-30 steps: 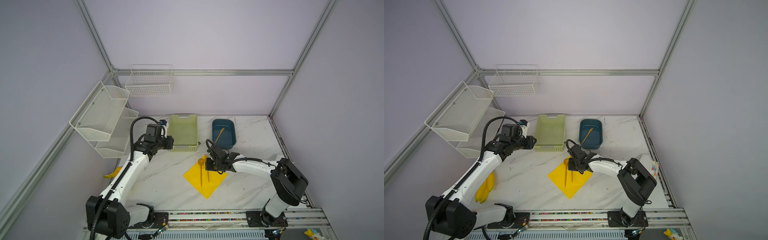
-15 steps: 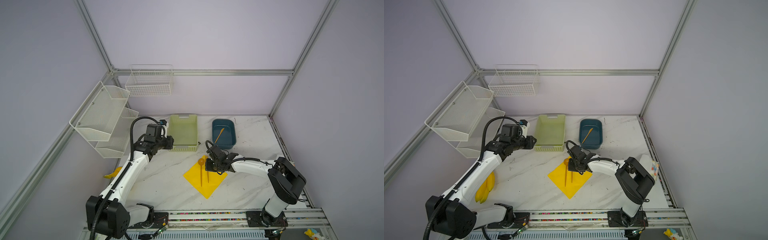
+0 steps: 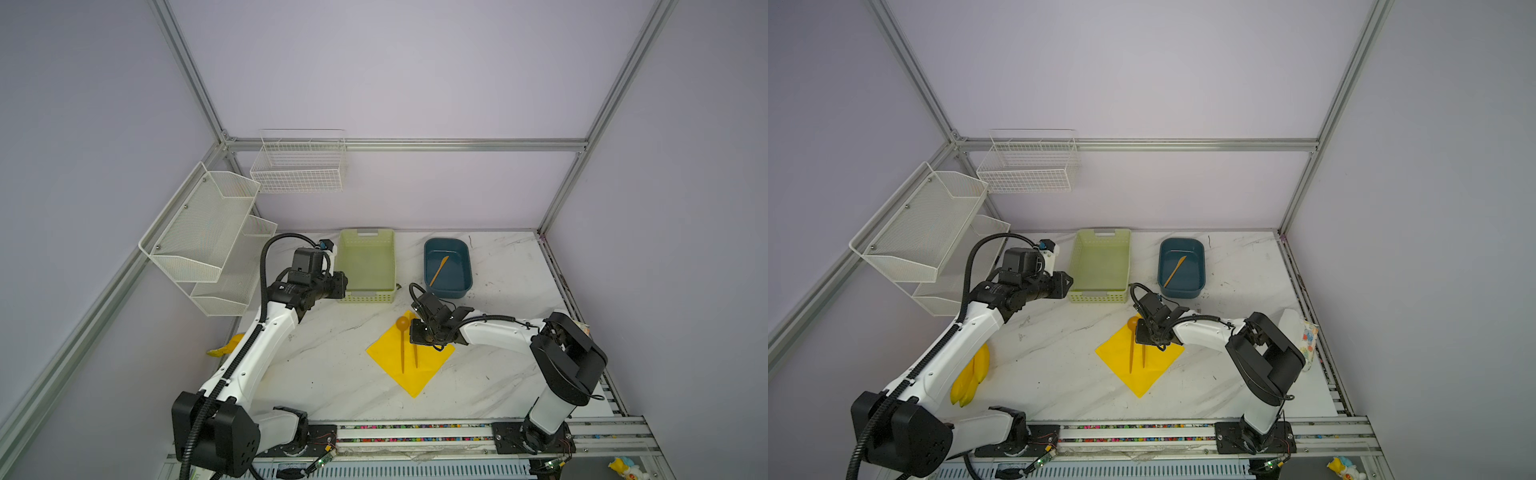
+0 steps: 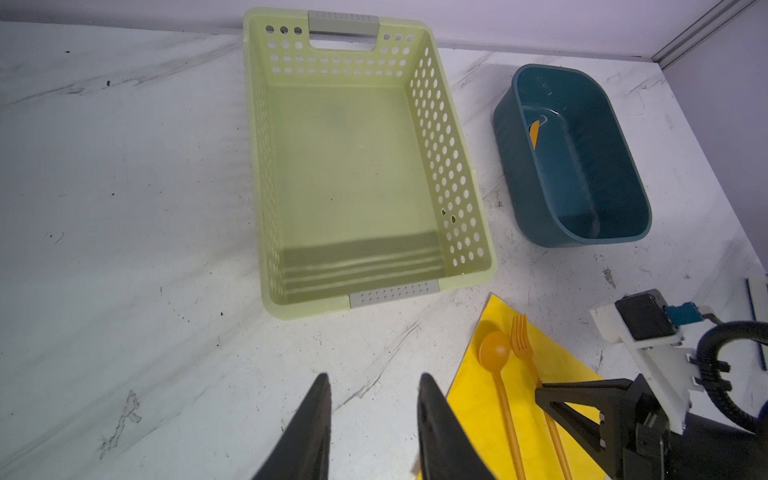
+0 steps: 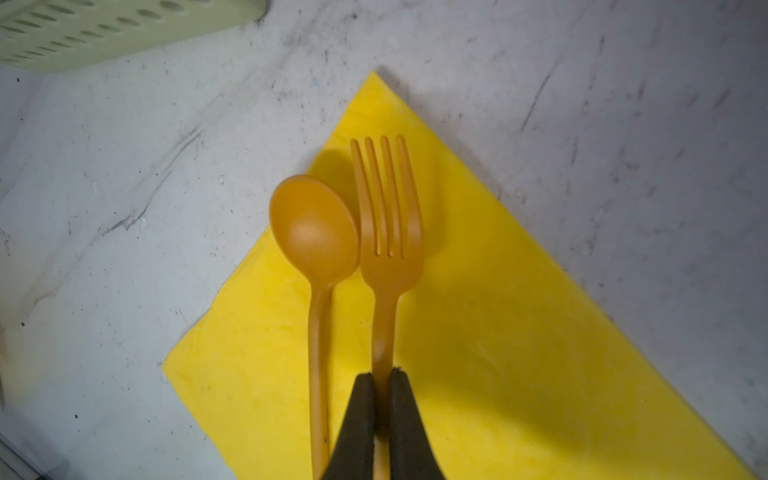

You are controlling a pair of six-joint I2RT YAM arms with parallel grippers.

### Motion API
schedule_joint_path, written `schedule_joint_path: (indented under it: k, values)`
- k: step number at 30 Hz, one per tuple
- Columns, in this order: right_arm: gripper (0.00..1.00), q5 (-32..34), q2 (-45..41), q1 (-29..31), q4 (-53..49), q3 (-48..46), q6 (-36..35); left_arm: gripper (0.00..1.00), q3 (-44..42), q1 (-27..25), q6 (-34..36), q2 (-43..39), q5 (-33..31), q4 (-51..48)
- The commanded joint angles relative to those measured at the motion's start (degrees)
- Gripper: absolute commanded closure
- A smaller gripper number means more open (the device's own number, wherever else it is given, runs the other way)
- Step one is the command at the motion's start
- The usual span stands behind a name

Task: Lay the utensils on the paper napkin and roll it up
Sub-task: 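Lower the fork with the right gripper flat onto the napkin next to the spoon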

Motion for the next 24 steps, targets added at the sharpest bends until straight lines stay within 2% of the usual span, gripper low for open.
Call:
schedule_joint_path:
  k: [1, 24]
  values:
    - [1.00, -0.4, 0.9, 0.3, 0.5, 0.1, 0.5, 0.65, -1.7, -0.2, 0.3, -1.1, 0.1, 1.2]
    - [1.00, -0.9, 2.2, 0.6, 0.7, 0.5, 0.5, 0.66, -1.7, -0.2, 0.3, -1.2, 0.3, 1.2]
